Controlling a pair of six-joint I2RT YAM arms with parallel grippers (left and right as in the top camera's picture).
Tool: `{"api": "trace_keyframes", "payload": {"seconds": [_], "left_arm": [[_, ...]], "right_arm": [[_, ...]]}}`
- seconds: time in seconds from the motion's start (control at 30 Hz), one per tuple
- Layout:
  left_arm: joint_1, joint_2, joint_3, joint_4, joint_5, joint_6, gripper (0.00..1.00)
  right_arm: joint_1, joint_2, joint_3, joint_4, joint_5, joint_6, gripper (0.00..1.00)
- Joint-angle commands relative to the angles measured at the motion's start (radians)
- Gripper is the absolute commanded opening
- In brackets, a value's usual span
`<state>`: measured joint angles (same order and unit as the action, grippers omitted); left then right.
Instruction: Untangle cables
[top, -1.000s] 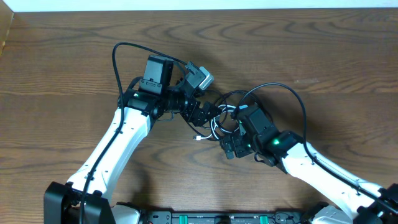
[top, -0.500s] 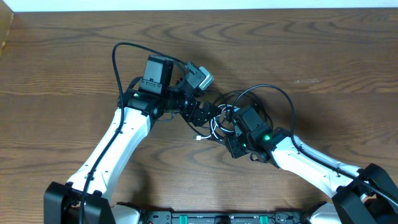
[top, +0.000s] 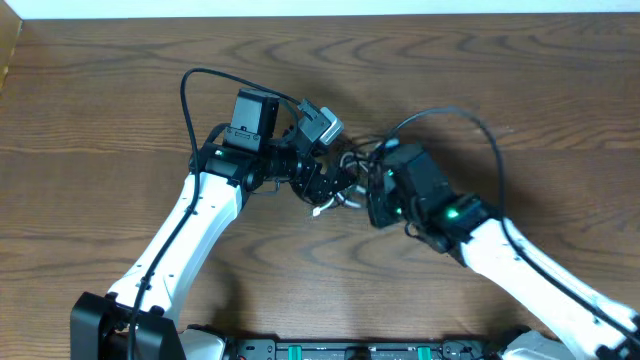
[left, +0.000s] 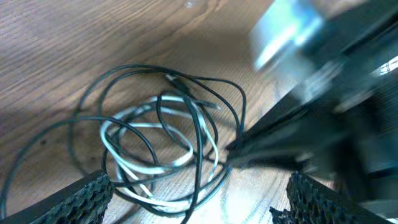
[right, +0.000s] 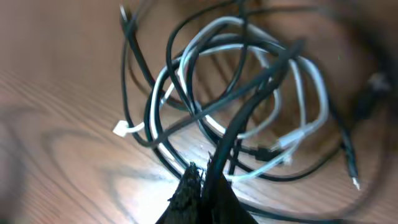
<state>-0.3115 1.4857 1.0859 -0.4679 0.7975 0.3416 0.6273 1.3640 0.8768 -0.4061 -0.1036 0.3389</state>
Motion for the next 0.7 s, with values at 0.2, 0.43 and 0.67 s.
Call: {"api": "trace_keyframes", "payload": {"seconds": [0.2, 0.43, 0.67], "left_arm": [[0.000, 0.011, -0.002, -0.003, -0.006, 0.017, 0.89], [0.000, 0.011, -0.002, -0.003, -0.006, 0.017, 0.89], [0.000, 0.011, -0.002, -0.003, -0.006, 0.017, 0.90]], "right_arm": [[-0.026, -0.208, 0.241, -0.094, 0.140, -0.041, 0.01], [-0.026, -0.254, 0.283, -0.073, 0.143, -0.041, 0.01], [-0.026, -0.265, 0.288, -0.040, 0.143, -0.041, 0.01]]}}
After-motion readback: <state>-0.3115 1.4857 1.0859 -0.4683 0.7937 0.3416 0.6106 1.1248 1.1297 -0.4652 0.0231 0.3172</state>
